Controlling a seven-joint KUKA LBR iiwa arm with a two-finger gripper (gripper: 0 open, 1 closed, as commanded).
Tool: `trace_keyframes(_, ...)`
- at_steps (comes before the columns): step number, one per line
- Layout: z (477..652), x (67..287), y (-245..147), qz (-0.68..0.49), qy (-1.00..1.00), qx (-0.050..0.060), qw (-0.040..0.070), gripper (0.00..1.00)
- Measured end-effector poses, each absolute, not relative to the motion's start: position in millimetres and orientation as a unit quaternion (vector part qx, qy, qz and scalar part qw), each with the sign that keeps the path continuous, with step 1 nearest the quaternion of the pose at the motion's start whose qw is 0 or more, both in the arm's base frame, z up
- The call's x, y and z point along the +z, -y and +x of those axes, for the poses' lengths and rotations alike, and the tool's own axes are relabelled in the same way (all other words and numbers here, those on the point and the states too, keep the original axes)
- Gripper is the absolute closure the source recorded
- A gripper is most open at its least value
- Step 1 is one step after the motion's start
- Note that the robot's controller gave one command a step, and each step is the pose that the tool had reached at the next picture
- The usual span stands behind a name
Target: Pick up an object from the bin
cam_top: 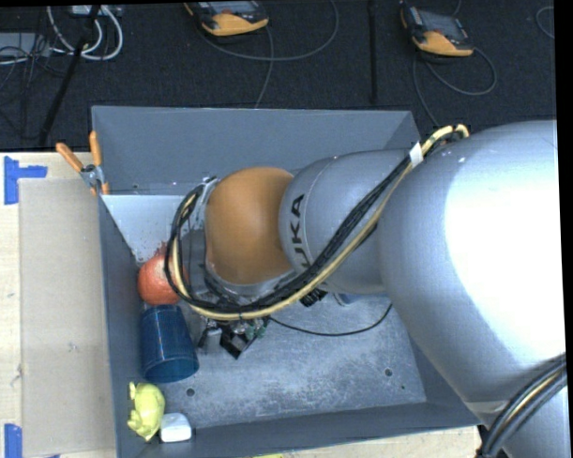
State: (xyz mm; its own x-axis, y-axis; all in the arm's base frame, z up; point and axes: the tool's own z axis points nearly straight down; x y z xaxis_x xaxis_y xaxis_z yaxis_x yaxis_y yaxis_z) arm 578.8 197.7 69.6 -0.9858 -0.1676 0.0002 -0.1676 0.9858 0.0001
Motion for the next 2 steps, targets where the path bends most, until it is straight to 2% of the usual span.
trace_keyframes(1, 578.7, 69.4, -197.1, 0.083, 0.997, 0.0, 0.001, 0.0)
trace_keyframes(2, 578.8, 69.5, -197.2, 0.082, 0.997, 0.0, 0.0, 0.0)
